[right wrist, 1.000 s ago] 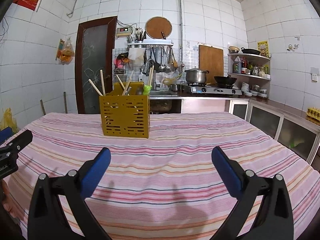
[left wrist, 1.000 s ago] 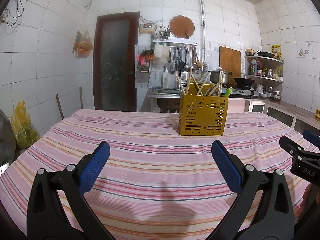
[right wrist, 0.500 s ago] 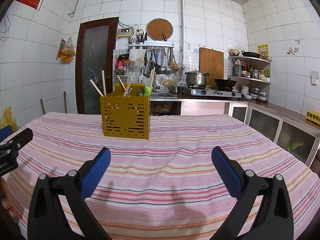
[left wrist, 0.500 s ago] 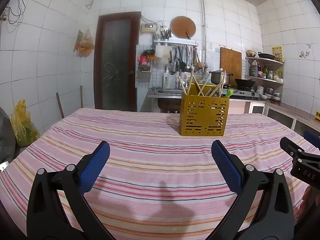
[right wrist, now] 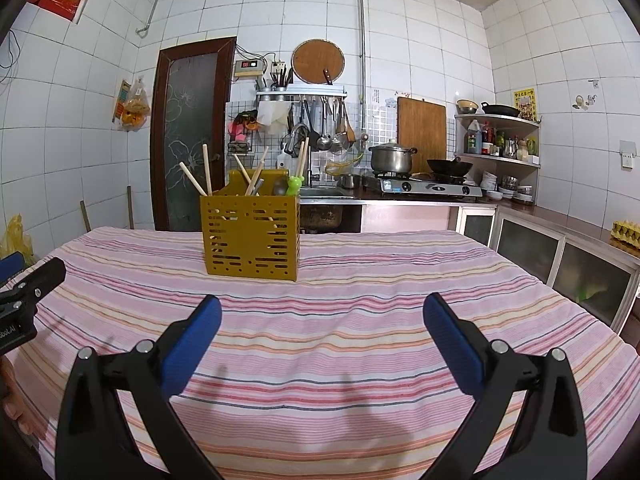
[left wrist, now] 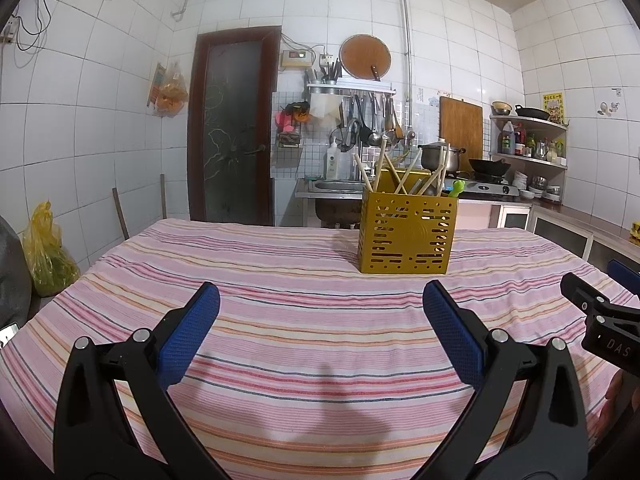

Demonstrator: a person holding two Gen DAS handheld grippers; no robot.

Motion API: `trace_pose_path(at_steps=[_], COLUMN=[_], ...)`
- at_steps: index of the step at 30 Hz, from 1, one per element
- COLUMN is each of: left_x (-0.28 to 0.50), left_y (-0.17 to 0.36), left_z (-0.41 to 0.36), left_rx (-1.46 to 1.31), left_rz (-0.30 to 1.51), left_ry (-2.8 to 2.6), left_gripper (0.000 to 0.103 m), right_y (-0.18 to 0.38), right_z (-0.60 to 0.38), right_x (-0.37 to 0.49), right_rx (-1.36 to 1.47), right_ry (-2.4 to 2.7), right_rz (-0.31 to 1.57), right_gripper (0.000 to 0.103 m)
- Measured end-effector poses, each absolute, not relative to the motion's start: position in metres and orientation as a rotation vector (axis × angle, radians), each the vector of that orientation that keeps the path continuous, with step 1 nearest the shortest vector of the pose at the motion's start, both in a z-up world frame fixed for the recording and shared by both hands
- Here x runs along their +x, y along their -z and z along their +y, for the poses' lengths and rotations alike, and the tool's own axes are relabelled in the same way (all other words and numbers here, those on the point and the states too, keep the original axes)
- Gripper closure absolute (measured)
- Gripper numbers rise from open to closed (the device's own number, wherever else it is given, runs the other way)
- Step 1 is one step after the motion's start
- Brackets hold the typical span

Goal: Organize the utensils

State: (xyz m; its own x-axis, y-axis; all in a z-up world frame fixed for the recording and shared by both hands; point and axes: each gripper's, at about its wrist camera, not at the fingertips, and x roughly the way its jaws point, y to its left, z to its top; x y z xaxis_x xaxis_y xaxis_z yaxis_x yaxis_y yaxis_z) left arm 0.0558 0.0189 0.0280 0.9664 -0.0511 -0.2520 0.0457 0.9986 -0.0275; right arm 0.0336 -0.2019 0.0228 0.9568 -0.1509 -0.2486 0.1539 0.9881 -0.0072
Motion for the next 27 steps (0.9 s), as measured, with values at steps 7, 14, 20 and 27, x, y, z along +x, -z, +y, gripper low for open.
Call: trace_pose_path(at_steps=[7, 14, 20, 27], left_x=[0.0546, 0.0545, 0.0550, 0.0549], left_y=[-0.0301, -0.0309, -0.0309, -0.0308], left_z=[0.0185, 0.0191, 0.0191, 0.0190], left_rx=[-0.019, -0.020, -0.020, -0.018], left_rz=[0.248, 0.246, 0.246, 0.243], left_ry=[0.048, 0.047, 0.047, 0.047], left_gripper=[0.005, 0.005, 0.005, 0.005], right_y=[-0.0231, -0.0230, -0.0238, -0.0242], right_z=[-0.2029, -0.2032, -0.2039, -0.2045], right_x=[0.0327, 0.0321, 0.0315, 0.0313], right_rx=[0.013, 0.013, 0.017, 0.017], right_ry=[0.156, 0.156, 0.159, 0.159], right_rz=[0.250, 0.250, 0.250, 0.249], right_gripper=[0.005, 0.005, 0.005, 0.005])
